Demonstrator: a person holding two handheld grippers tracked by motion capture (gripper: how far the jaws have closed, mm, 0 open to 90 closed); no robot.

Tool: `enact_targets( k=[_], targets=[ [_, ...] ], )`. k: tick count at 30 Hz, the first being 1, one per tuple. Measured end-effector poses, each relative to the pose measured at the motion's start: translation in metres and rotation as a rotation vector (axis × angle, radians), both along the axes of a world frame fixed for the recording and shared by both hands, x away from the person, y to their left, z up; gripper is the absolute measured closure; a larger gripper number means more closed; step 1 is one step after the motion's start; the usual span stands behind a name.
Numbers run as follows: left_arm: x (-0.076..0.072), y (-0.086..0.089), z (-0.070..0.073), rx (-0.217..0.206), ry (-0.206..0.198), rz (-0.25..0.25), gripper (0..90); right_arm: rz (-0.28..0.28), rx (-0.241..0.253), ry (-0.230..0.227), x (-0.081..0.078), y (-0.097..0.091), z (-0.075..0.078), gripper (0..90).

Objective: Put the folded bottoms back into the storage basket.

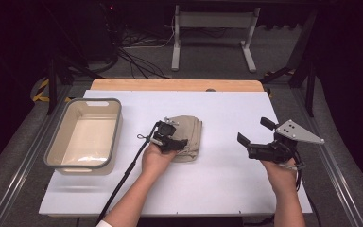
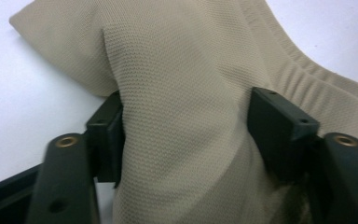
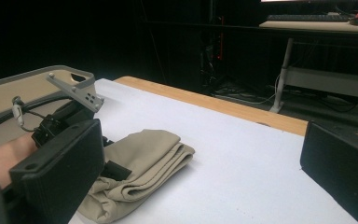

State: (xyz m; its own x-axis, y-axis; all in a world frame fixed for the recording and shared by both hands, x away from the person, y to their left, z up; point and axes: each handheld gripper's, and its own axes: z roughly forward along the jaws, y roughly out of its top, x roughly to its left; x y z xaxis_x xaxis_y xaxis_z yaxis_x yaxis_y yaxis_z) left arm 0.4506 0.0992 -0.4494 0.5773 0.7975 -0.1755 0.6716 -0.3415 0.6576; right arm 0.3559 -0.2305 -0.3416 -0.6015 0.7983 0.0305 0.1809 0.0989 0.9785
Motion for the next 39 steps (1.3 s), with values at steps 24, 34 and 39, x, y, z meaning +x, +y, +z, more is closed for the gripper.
enact_targets(
  k=[24,34,39],
  targets=[
    [-0.005,0.008,0.005,-0.077,-0.092,-0.062,65.8,-0.005,-0.005,0.006,0.001,0.000,0.000,0.7],
    [-0.011,0.010,0.017,-0.091,-0.137,-0.088,67.4,-0.008,-0.001,0.001,0.000,-0.001,0.000,0.9],
    [-0.015,0.013,0.027,-0.103,-0.166,-0.094,67.7,-0.009,0.000,0.001,0.000,-0.001,0.000,0.9]
  ],
)
